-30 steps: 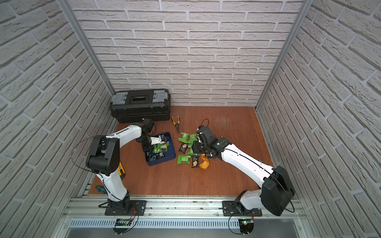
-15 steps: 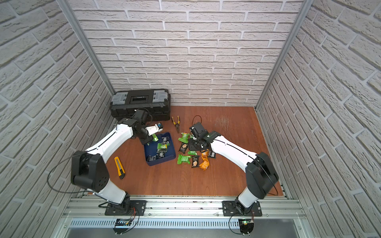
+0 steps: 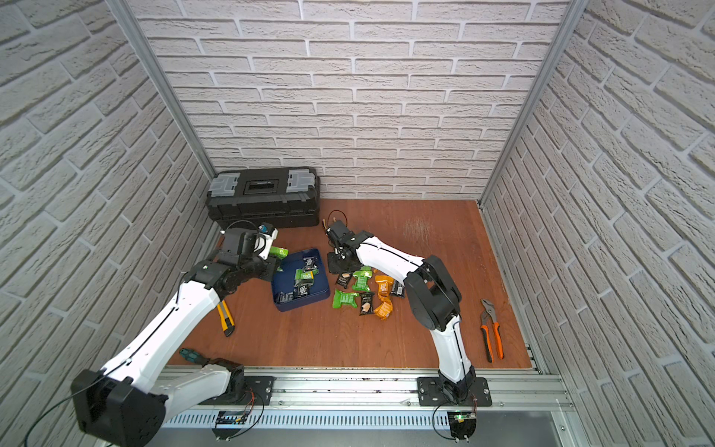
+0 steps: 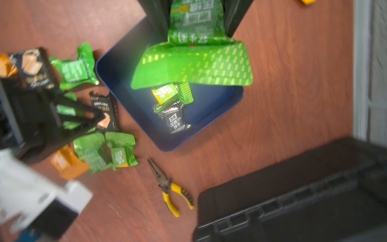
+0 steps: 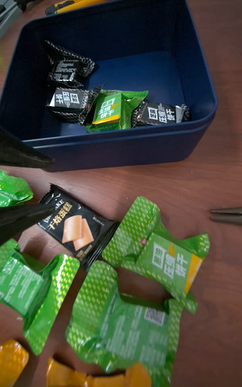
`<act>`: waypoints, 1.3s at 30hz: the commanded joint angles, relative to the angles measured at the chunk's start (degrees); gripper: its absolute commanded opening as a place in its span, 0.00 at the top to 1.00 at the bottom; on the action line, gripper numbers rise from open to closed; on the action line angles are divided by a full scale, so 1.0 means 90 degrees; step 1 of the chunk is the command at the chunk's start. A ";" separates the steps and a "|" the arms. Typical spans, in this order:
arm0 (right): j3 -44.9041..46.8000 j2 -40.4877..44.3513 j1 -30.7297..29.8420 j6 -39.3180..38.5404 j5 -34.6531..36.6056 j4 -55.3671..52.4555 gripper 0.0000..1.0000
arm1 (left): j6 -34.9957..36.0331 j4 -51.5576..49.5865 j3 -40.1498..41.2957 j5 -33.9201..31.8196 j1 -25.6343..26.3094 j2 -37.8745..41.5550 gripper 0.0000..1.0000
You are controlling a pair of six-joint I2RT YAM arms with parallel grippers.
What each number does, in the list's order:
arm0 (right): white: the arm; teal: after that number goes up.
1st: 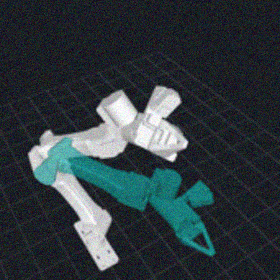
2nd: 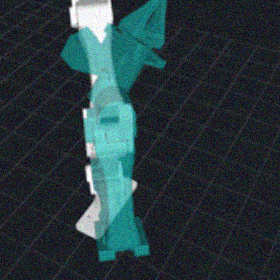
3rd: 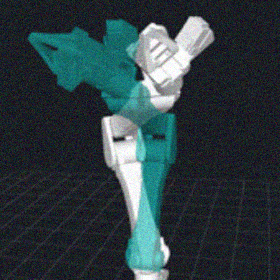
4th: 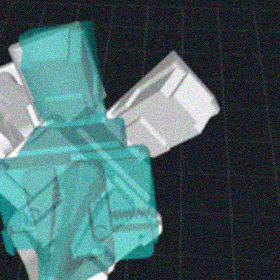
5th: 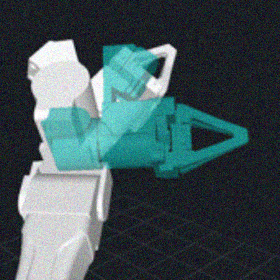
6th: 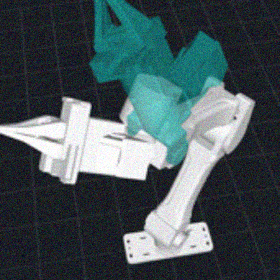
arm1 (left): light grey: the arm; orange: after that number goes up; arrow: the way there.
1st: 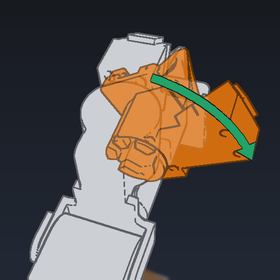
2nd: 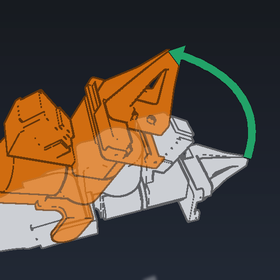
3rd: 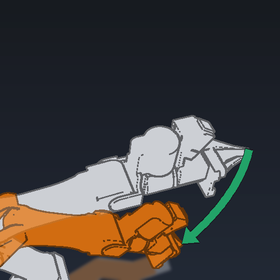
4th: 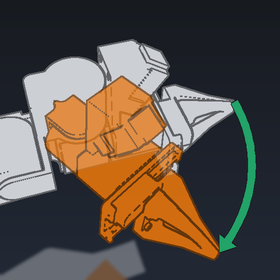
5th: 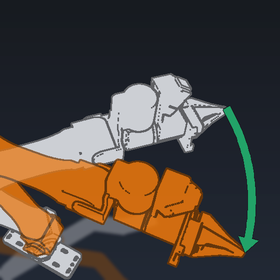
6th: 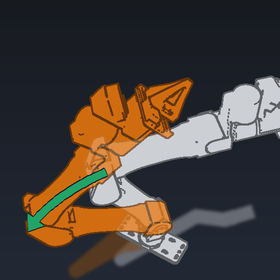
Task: Take the cookies out of the storage box
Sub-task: Adjust the storage box at the center of the board, then place the cookie at the center of the board.
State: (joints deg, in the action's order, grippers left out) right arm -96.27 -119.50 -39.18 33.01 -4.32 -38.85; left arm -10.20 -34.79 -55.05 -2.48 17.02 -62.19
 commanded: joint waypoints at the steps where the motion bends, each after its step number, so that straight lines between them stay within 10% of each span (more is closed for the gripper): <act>1: -0.0351 -0.0232 -0.0172 0.0019 -0.0219 -0.0211 0.66 | -0.1540 0.0359 0.0251 -0.0498 -0.0040 0.0513 0.78; 18: -0.0200 0.0258 -0.0314 0.0276 0.0008 0.0200 0.66 | -0.3090 0.0320 -0.0068 -0.0123 0.0242 -0.0078 0.77; 27: 0.1586 0.2326 0.0483 0.0782 0.1059 0.0318 0.65 | -0.4594 0.0475 -0.1236 -0.1341 0.1759 -0.1953 0.80; 39: 0.2945 0.3782 0.0968 0.1016 0.1519 0.0108 0.64 | -0.4537 -0.0182 -0.3203 -0.1877 0.2604 -0.4822 0.80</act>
State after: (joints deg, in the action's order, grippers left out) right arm -70.94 -88.18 -30.76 40.58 7.84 -37.95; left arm -51.07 -33.85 -82.46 -15.81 40.80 -104.18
